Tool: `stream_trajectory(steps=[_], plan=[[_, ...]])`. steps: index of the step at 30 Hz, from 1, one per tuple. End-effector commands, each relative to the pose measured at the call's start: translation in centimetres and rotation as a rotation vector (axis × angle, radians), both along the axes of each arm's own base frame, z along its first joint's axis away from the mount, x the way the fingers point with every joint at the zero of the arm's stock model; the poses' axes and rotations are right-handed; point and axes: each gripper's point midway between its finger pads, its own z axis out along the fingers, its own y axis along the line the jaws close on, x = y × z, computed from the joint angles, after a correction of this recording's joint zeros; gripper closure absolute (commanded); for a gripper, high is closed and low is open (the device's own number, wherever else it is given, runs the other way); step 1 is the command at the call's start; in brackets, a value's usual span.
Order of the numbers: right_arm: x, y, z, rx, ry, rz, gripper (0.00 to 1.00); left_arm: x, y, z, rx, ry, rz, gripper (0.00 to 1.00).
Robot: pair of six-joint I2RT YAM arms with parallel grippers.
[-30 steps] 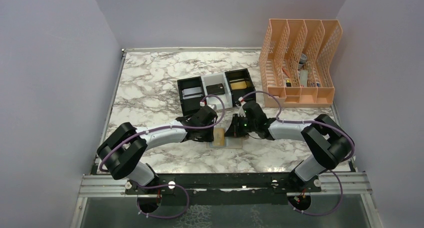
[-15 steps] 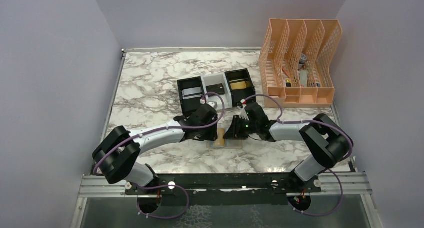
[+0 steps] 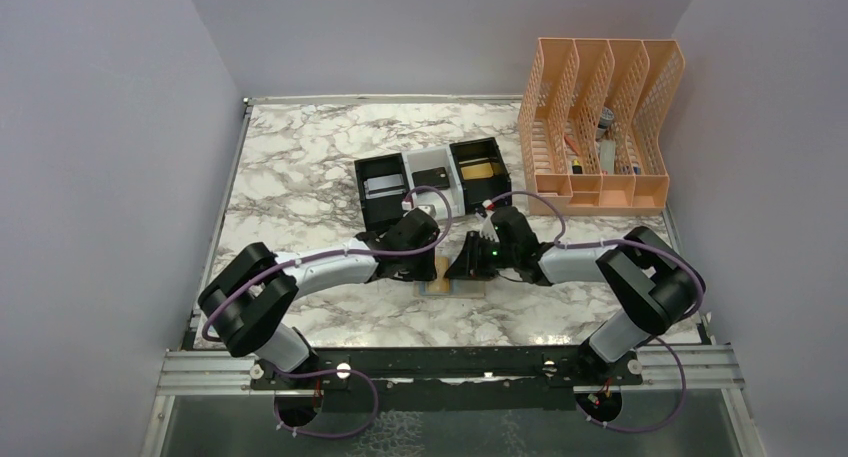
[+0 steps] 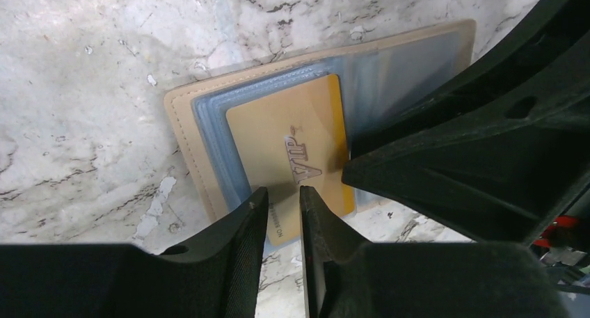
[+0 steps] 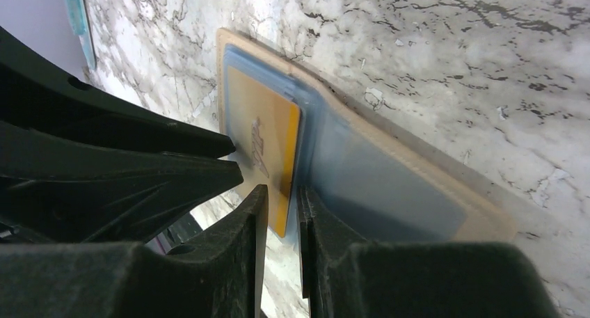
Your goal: Take the credit cards out of the card holder
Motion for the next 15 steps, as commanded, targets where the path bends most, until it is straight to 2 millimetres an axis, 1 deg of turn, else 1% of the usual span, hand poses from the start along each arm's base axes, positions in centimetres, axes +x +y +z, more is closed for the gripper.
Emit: stream_trajectory(steps=[1, 3, 5, 10, 15], plan=[[-0.6, 0.6, 0.3, 0.054, 0.016, 0.026, 0.77, -1.1, 1.1, -2.3, 0.043, 0.049, 0.026, 0.74], [-0.6, 0.7, 0.3, 0.064, 0.017, 0.027, 0.74, -1.4, 1.5, -2.9, 0.06, 0.063, 0.032, 0.76], [-0.6, 0.8, 0.2, 0.065, 0.021, 0.027, 0.73, -1.7, 1.9, -3.3, 0.071, 0.072, 0.038, 0.76], [-0.5, 0.3, -1.0, 0.023, 0.034, 0.004, 0.72, -2.3, 2.8, -3.7, 0.084, 0.083, 0.054, 0.78], [-0.5, 0.7, -1.1, 0.021, 0.018, 0.023, 0.8, -2.4, 2.9, -3.7, 0.08, 0.086, 0.055, 0.78]])
